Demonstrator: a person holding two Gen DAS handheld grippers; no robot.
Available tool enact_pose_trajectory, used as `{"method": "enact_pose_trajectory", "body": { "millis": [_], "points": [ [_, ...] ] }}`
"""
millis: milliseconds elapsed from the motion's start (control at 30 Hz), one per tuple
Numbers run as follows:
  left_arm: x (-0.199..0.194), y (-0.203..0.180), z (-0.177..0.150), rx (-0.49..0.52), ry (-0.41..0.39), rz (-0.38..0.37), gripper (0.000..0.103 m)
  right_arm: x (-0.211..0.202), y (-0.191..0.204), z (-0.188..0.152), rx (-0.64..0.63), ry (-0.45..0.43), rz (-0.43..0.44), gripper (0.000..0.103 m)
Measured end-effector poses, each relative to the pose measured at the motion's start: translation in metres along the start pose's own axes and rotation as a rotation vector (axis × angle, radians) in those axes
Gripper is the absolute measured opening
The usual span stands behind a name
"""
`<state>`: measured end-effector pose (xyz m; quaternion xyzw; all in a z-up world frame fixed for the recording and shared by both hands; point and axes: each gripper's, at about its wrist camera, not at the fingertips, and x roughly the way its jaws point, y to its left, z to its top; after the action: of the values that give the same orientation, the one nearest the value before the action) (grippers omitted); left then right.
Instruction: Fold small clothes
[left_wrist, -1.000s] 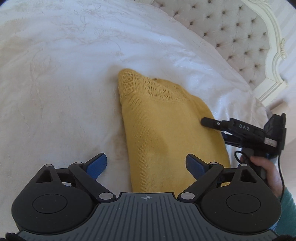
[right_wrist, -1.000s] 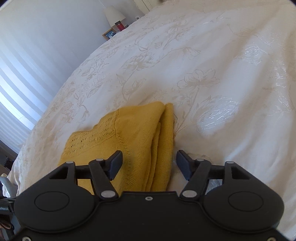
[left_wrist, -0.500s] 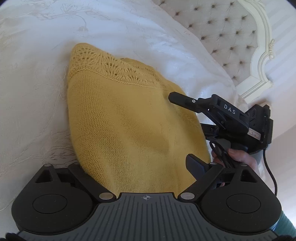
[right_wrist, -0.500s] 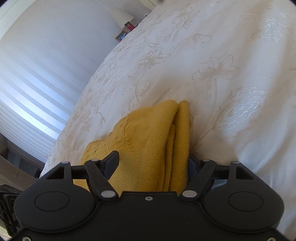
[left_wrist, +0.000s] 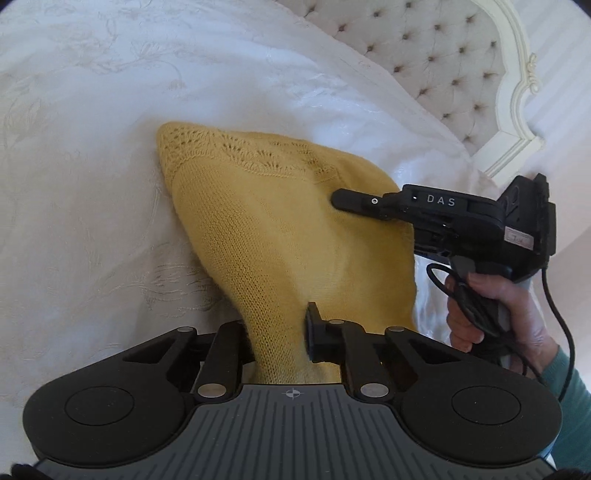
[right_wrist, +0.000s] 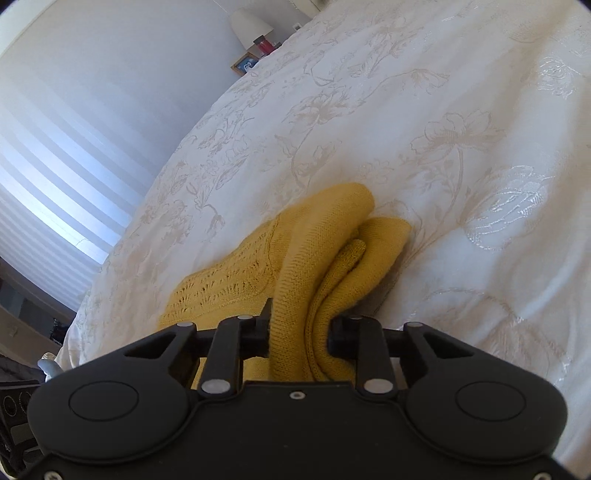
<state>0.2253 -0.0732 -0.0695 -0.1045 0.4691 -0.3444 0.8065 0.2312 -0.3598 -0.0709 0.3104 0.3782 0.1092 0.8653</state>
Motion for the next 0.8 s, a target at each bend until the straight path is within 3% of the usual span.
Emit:
{"method": "enact_pose_trajectory", "body": {
  "millis": [233, 533, 600, 700, 800],
  "points": [
    [-0.06, -0.007, -0.025, 0.029, 0.02, -0.015, 0.014, -0.028, 0.05, -0.037, -0.01, 0.021, 0.03, 0.034],
    [-0.133, 0.004, -0.087, -0.005, 0.079, -0.01, 0.015, -0.05, 0.092, -0.114, 0.014, 0.113, 0.093, 0.033],
    [-0.132, 0.006, -0.104, 0.011, 0.102, 0.029, 0.017, -0.051, 0.099, -0.131, -0.043, 0.121, 0.045, 0.034],
    [-0.12, 0.016, -0.129, 0.004, 0.123, 0.124, 0.024, -0.047, 0.099, -0.152, -0.143, 0.098, -0.106, 0.039],
    [-0.117, 0.025, -0.146, -0.053, 0.083, 0.128, 0.033, -0.057, 0.09, -0.164, -0.073, 0.05, -0.087, 0.045]
  ]
}}
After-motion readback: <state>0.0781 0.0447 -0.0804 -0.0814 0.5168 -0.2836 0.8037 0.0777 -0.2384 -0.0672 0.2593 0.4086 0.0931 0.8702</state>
